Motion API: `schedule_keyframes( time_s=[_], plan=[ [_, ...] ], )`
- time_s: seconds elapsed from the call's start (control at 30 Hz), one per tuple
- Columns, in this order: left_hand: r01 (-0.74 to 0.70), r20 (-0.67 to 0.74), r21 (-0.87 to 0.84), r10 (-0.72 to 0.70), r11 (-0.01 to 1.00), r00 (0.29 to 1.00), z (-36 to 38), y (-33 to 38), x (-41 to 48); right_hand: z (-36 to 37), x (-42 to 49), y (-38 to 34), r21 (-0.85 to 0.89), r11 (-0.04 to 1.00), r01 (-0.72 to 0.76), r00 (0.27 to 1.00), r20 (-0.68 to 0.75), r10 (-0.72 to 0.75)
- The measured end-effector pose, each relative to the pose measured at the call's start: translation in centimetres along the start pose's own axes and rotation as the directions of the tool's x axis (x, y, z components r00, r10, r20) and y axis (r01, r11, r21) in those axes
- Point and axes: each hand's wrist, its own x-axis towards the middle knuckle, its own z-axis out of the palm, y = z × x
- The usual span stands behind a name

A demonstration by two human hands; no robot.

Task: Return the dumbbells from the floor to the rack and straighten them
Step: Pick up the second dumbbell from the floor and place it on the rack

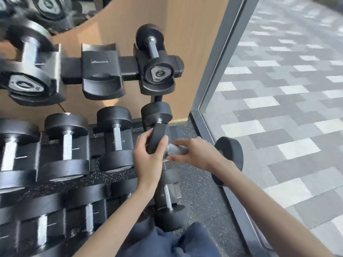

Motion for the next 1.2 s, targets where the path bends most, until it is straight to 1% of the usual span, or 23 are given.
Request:
schedule_keyframes(
  time_s=[0.1, 0.17, 0.23, 0.33, 0.43, 0.57, 0.67, 0.8, 0.9, 0.97, 1.13, 1.2],
  plan=[
    [-0.037, -0.130, 0.002, 0.037, 0.999, 0.991, 1.3, 0.7, 1.5, -1.7, 3.2, 0.7, -0.054, 0.990, 0.130, 0.991, 0.032, -0.129],
    [-0.046, -0.225, 0.011, 0.047, 0.999, 0.973, 2.7, 1.0, 2.3, -2.8, 5.2, 1.5, -0.055, 0.969, 0.241, 0.969, 0.063, -0.237],
    [-0.065, -0.317, 0.034, 0.073, 0.997, 0.946, 4.4, 1.3, 2.8, -3.9, 6.8, 2.6, -0.049, 0.939, 0.342, 0.938, 0.085, -0.337],
    [-0.084, -0.427, 0.064, 0.104, 0.994, 0.898, 7.9, 1.8, 3.5, -6.1, 9.2, 5.0, -0.054, 0.898, 0.436, 0.896, 0.119, -0.428],
    [-0.086, -0.518, 0.065, 0.108, 0.994, 0.849, 12.5, 2.3, 4.4, -8.9, 11.2, 8.2, -0.030, 0.834, 0.551, 0.829, 0.142, -0.542],
    [-0.093, -0.602, 0.040, 0.099, 0.995, 0.792, 19.3, 3.0, 5.2, -13.3, 13.3, 12.9, -0.103, 0.775, 0.623, 0.775, 0.213, -0.595],
    [-0.095, -0.621, 0.017, 0.085, 0.995, 0.779, 23.7, 3.5, 5.9, -15.9, 14.6, 15.9, -0.146, 0.735, 0.662, 0.744, 0.239, -0.623],
    [-0.117, -0.667, 0.004, 0.089, 0.993, 0.739, 26.8, 4.5, 7.1, -18.3, 16.5, 17.5, -0.119, 0.678, 0.726, 0.678, 0.291, -0.675],
    [-0.159, -0.722, -0.021, 0.095, 0.987, 0.685, 27.3, 5.0, 8.0, -19.3, 18.1, 16.7, -0.096, 0.626, 0.774, 0.619, 0.322, -0.717],
    [-0.189, -0.750, -0.010, 0.117, 0.982, 0.651, 27.3, 5.6, 8.7, -19.7, 19.5, 15.6, -0.089, 0.571, 0.816, 0.564, 0.336, -0.754],
    [-0.266, -0.822, 0.035, 0.179, 0.963, 0.541, 26.3, 7.0, 11.5, -21.1, 23.0, 12.3, -0.130, 0.442, 0.888, 0.460, 0.310, -0.832],
    [-0.287, -0.850, 0.060, 0.199, 0.956, 0.487, 25.7, 7.6, 13.4, -21.7, 25.0, 10.8, -0.125, 0.381, 0.916, 0.400, 0.302, -0.865]
  ],
)
